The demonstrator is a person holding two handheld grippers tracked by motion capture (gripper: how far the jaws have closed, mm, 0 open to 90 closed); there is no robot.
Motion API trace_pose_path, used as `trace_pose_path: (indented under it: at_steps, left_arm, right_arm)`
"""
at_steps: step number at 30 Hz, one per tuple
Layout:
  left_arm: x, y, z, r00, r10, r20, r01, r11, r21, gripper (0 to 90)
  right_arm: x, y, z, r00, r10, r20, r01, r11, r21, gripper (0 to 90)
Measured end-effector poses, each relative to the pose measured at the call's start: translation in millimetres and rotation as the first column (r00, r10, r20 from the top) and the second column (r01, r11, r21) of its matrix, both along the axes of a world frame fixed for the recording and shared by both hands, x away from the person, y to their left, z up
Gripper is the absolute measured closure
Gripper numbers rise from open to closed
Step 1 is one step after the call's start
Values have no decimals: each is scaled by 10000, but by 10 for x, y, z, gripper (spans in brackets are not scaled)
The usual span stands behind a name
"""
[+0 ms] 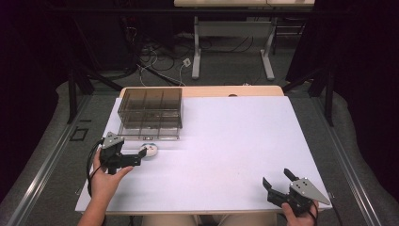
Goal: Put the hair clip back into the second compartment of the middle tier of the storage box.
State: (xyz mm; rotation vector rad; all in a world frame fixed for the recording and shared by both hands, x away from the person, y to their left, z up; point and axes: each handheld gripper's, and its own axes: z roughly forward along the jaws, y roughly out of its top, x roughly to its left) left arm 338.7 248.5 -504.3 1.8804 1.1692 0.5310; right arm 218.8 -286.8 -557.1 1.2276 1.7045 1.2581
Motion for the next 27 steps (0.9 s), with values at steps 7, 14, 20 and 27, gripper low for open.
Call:
trace_pose_path:
  at_steps: [7,14,20,27]
  left_arm:
    - [52,-36,-35,9993,-84,-365,85,10000,21,11]
    - [127,-59,-74,9963,-150,-847,149,9999,-20,20]
    - [175,-84,-121,9941,26,-1084,-49,9998,-205,21]
    - [225,-95,-164,9889,52,-1486,-87,9997,-232,20]
  right_arm:
    - [1,-2,-3,10000,27,18,-27,10000,-11,152]
    - [-1,1,-4,10000,36,-48,-36,9999,-100,152]
    - [-1,2,-5,10000,69,-33,-70,9999,-114,152]
    - [-1,-3,-5,10000,48,-59,-48,9999,-88,152]
